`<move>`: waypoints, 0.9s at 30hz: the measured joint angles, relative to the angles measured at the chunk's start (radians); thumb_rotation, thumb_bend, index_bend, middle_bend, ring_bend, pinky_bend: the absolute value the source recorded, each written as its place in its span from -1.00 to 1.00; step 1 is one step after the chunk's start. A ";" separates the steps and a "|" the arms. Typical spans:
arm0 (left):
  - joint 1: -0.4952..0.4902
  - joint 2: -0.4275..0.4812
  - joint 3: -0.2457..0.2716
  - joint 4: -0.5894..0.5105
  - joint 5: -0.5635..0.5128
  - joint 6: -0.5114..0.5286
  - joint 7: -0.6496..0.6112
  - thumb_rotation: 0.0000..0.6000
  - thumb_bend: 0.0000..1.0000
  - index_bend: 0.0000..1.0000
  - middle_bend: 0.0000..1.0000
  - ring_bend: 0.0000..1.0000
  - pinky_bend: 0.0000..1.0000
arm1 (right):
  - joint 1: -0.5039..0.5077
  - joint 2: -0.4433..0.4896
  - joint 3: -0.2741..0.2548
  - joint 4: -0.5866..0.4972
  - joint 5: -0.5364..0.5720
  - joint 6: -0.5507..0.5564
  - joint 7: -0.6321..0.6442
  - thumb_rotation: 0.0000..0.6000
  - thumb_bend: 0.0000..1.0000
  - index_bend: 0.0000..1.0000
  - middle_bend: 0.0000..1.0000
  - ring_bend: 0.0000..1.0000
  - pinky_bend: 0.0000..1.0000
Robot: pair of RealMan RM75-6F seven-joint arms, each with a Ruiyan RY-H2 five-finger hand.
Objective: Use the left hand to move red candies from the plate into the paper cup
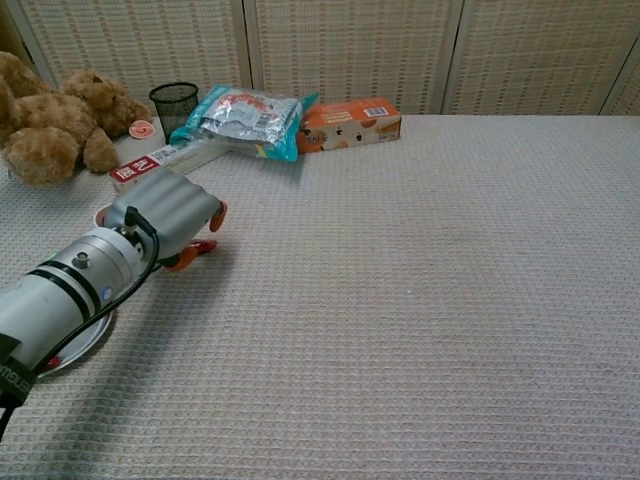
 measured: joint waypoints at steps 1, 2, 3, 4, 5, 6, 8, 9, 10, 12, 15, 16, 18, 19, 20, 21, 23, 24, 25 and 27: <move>0.003 0.006 0.001 -0.009 0.000 0.002 0.001 1.00 -0.19 -0.27 -0.17 0.86 1.00 | 0.000 -0.001 0.000 0.000 0.000 0.000 -0.002 1.00 -0.83 -1.00 -1.00 -1.00 -1.00; 0.006 0.014 0.002 -0.022 0.001 0.004 0.004 1.00 -0.19 -0.28 -0.18 0.86 1.00 | 0.000 -0.001 0.000 -0.001 0.000 0.000 -0.004 1.00 -0.83 -1.00 -1.00 -1.00 -1.00; 0.008 0.020 0.002 -0.032 0.001 0.005 0.005 1.00 -0.19 -0.29 -0.18 0.86 1.00 | 0.000 -0.002 0.000 -0.001 0.001 0.000 -0.006 1.00 -0.83 -1.00 -1.00 -1.00 -1.00; 0.011 0.025 0.003 -0.042 0.001 0.006 0.008 1.00 -0.19 -0.30 -0.18 0.86 1.00 | 0.000 -0.003 0.000 -0.002 0.001 0.000 -0.008 1.00 -0.83 -1.00 -1.00 -1.00 -1.00; 0.013 0.033 0.004 -0.055 0.002 0.008 0.011 1.00 -0.19 -0.31 -0.19 0.86 1.00 | 0.000 -0.003 0.000 -0.002 0.001 0.000 -0.010 1.00 -0.83 -1.00 -1.00 -1.00 -1.00; 0.015 0.039 0.004 -0.064 0.002 0.009 0.013 1.00 -0.19 -0.32 -0.19 0.85 1.00 | 0.000 -0.004 0.000 -0.002 0.002 0.000 -0.011 1.00 -0.83 -1.00 -1.00 -1.00 -1.00; 0.018 0.051 0.003 -0.084 0.004 0.014 0.015 1.00 -0.19 -0.33 -0.21 0.85 1.00 | -0.001 -0.005 0.000 -0.002 0.003 0.000 -0.013 1.00 -0.83 -1.00 -1.00 -1.00 -1.00; 0.019 0.056 0.003 -0.092 0.006 0.015 0.017 1.00 -0.19 -0.34 -0.21 0.85 1.00 | 0.000 -0.005 0.000 -0.002 0.003 -0.001 -0.013 1.00 -0.83 -1.00 -1.00 -1.00 -1.00; 0.020 0.060 0.003 -0.100 0.006 0.017 0.019 1.00 -0.19 -0.35 -0.23 0.85 1.00 | 0.000 -0.005 0.001 -0.002 0.004 -0.001 -0.013 1.00 -0.83 -1.00 -1.00 -1.00 -1.00; 0.021 0.070 0.002 -0.119 0.007 0.020 0.029 1.00 -0.19 -0.37 -0.26 0.85 1.00 | 0.000 -0.005 0.001 -0.002 0.005 -0.001 -0.013 1.00 -0.83 -1.00 -1.00 -1.00 -1.00; 0.021 0.083 0.001 -0.148 0.006 0.024 0.046 1.00 -0.19 -0.38 -0.28 0.85 1.00 | 0.000 -0.005 0.001 -0.002 0.005 -0.002 -0.012 1.00 -0.83 -1.00 -1.00 -1.00 -1.00; 0.021 0.087 0.001 -0.157 0.005 0.026 0.052 1.00 -0.19 -0.38 -0.29 0.86 1.00 | 0.000 -0.004 0.001 -0.002 0.004 -0.001 -0.011 1.00 -0.83 -1.00 -1.00 -1.00 -1.00; 0.022 0.095 0.000 -0.177 0.003 0.030 0.062 1.00 -0.19 -0.38 -0.30 0.87 1.00 | 0.000 -0.004 0.001 -0.002 0.003 0.000 -0.010 1.00 -0.83 -1.00 -1.00 -1.00 -1.00; 0.023 0.098 0.000 -0.185 0.002 0.032 0.065 1.00 -0.19 -0.38 -0.30 0.89 1.00 | -0.001 -0.003 0.000 -0.002 0.002 0.001 -0.009 1.00 -0.83 -1.00 -1.00 -1.00 -1.00; 0.024 0.102 0.000 -0.196 0.001 0.036 0.070 1.00 -0.19 -0.38 -0.30 0.90 1.00 | -0.001 -0.003 0.000 -0.002 0.001 0.000 -0.008 1.00 -0.83 -1.00 -1.00 -1.00 -1.00; 0.024 0.104 0.000 -0.203 0.002 0.039 0.074 1.00 -0.19 -0.38 -0.30 0.93 1.00 | 0.000 -0.003 0.000 -0.002 0.001 0.000 -0.008 1.00 -0.83 -1.00 -1.00 -1.00 -1.00; 0.025 0.105 0.005 -0.213 0.006 0.049 0.088 1.00 -0.19 -0.38 -0.29 0.97 1.00 | 0.001 -0.003 -0.001 -0.002 0.000 -0.002 -0.007 1.00 -0.83 -1.00 -1.00 -1.00 -1.00; 0.025 0.103 0.007 -0.216 0.009 0.054 0.096 1.00 -0.19 -0.38 -0.28 0.98 1.00 | 0.001 -0.002 -0.002 -0.003 -0.001 -0.003 -0.006 1.00 -0.83 -1.00 -1.00 -1.00 -1.00; 0.025 0.100 0.009 -0.217 0.013 0.060 0.104 1.00 -0.19 -0.38 -0.25 1.00 1.00 | 0.001 -0.002 -0.002 -0.003 -0.002 -0.003 -0.005 1.00 -0.83 -1.00 -1.00 -1.00 -1.00; 0.025 0.087 0.013 -0.216 0.021 0.073 0.124 1.00 -0.19 -0.38 -0.21 1.00 1.00 | 0.001 0.000 -0.003 -0.003 -0.005 -0.003 -0.001 1.00 -0.83 -1.00 -1.00 -1.00 -1.00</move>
